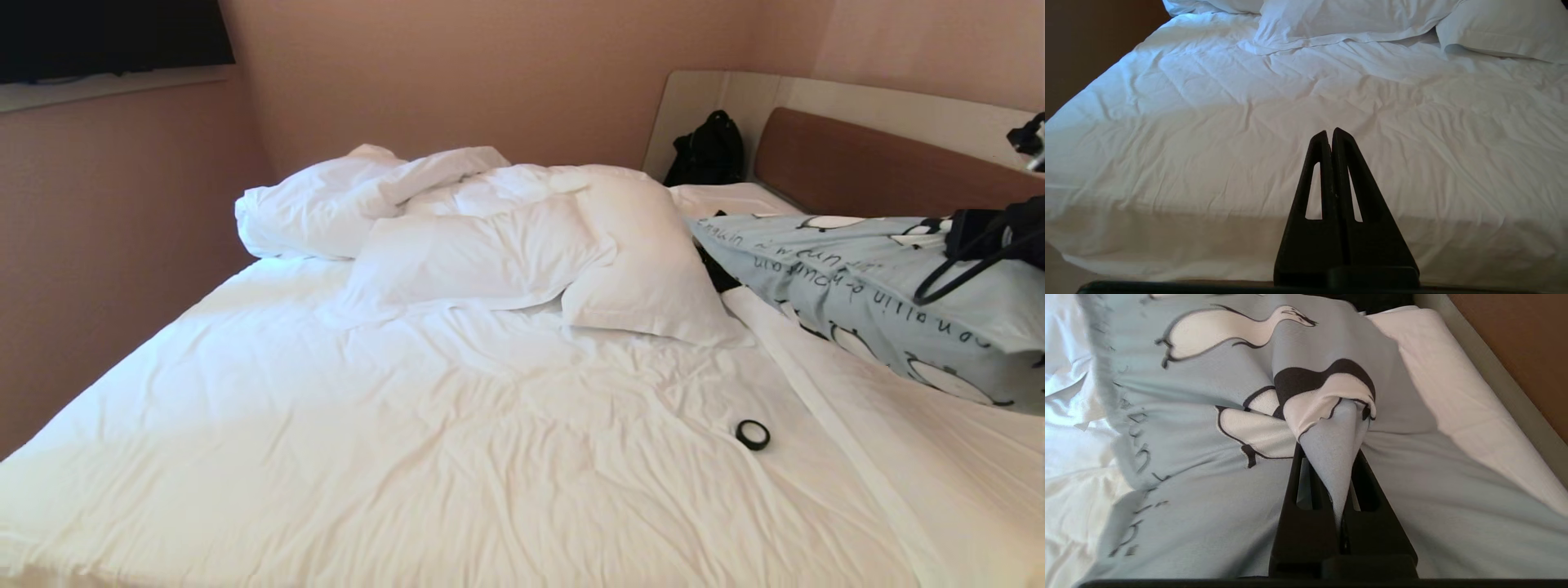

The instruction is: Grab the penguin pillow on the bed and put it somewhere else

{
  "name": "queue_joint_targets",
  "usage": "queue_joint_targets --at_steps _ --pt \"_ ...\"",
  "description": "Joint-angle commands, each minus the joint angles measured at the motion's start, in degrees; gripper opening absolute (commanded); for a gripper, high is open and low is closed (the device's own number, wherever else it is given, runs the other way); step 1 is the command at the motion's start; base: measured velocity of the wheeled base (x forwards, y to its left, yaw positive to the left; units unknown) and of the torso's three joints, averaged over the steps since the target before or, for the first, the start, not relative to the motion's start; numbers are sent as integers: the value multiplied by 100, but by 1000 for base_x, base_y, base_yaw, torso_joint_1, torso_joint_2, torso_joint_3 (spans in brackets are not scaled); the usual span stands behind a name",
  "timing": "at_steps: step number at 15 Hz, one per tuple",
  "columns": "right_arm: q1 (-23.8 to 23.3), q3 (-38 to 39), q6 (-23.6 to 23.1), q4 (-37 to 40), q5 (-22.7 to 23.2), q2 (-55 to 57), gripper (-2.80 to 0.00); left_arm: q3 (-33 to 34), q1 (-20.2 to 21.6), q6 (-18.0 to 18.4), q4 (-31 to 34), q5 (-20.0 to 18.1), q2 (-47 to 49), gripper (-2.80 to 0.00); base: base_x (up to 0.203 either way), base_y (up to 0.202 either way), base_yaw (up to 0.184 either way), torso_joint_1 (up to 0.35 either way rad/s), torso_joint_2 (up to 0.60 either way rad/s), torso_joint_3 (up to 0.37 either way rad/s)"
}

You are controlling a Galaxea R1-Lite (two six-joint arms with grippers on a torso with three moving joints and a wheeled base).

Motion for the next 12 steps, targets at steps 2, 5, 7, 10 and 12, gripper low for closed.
queue_joint_targets --at_steps 2,5,7,10,12 --pt "1 0 -3 -2 -3 -46 -280 9 2 -2 1 2 -2 -280 -196 0 3 1 2 2" --pt "2 9 -3 -2 1 -96 -280 9 2 -2 1 2 -2 -280 -193 0 0 2 3 5" --pt "-3 17 5 -2 -3 -145 -280 9 2 -2 1 2 -2 -280 -163 0 -2 -2 -2 7" --pt "-1 64 -3 -2 -12 -298 -280 9 2 -2 1 2 -2 -280 0 0 0 0 0 0" --pt "5 124 -16 -2 -20 -473 -280 9 9 -2 1 2 -2 -280 0 0 0 0 0 0"
